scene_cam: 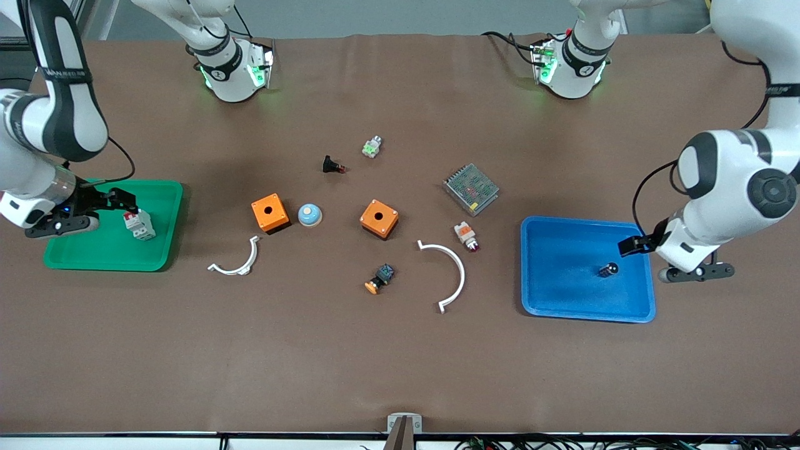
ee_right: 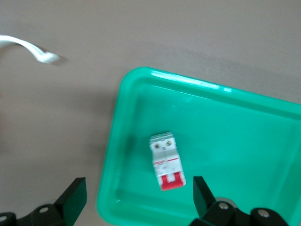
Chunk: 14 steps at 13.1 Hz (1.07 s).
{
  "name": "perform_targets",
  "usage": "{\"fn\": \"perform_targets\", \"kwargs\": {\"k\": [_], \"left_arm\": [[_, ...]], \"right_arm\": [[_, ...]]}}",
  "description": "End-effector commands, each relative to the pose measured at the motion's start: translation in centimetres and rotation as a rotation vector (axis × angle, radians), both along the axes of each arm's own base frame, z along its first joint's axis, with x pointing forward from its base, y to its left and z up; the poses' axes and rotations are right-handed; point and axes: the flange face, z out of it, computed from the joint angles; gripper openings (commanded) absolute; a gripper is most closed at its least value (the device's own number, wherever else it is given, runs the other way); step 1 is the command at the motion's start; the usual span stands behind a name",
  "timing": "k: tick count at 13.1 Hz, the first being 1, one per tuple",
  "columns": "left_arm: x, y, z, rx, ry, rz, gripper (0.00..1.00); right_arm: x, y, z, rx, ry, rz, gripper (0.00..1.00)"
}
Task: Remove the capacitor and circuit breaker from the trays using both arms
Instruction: 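Grasp the breaker with the right gripper while the left gripper grasps the capacitor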
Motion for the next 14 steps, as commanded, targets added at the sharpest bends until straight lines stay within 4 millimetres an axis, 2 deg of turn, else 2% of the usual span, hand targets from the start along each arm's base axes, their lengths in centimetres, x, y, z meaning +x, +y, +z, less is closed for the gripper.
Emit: {"fn": "perform_targets", "kwargs": {"k": [1,3,5,6,8,9,10,11,12,13,14], "left_arm": [[0.3,-0.2,-4.3,-0.014,-0.023,-0.014,0.81],[0.6,-0.1,-7.6,-0.018,-0.036,-0.014,0.75],[0.6,0.0,-9.6,-0.021,-0.033,-0.009,0.72],[0.5,0.0,-10.2,-0.021,-0.024,-0.008,0.68],[0.5,0.0,-11.3,-0.022,-0.008,-0.009,0.55],[0.5,0.0,-11.2,-0.022,-0.01,-0.009,0.48],[0.5,0.1,-11.2,-0.022,-0.01,-0.004,0.38],[0.5,-0.1,-11.2,-0.022,-0.01,-0.003,0.2],[0.6,-0.3,-10.9,-0.022,-0.013,-0.001,0.08],[0.7,-0.4,-10.2,-0.022,-0.019,0.0,0.02],[0.9,-1.1,-8.7,-0.023,-0.037,-0.005,0.01]], "right_arm": [[-0.7,-2.7,-4.0,-0.019,-0.005,0.048,1.0],[-1.5,-3.4,-6.9,-0.028,-0.026,0.049,1.0],[-2.3,-3.0,-9.3,-0.037,-0.054,0.045,0.99],[-2.5,-2.9,-9.8,-0.038,-0.058,0.045,0.91],[-2.5,-2.7,-9.9,-0.037,-0.055,0.054,0.42],[-2.5,-2.6,-10.0,-0.034,-0.048,0.055,0.23],[-2.4,-2.4,-9.9,-0.034,-0.049,0.056,0.12],[-2.4,-2.4,-9.8,-0.035,-0.05,0.052,0.04],[-2.3,-2.4,-9.6,-0.035,-0.053,0.046,0.03],[-2.0,-2.5,-8.9,-0.04,-0.068,0.046,0.01],[-1.3,-2.6,-7.2,-0.046,-0.092,0.044,0.01]]}}
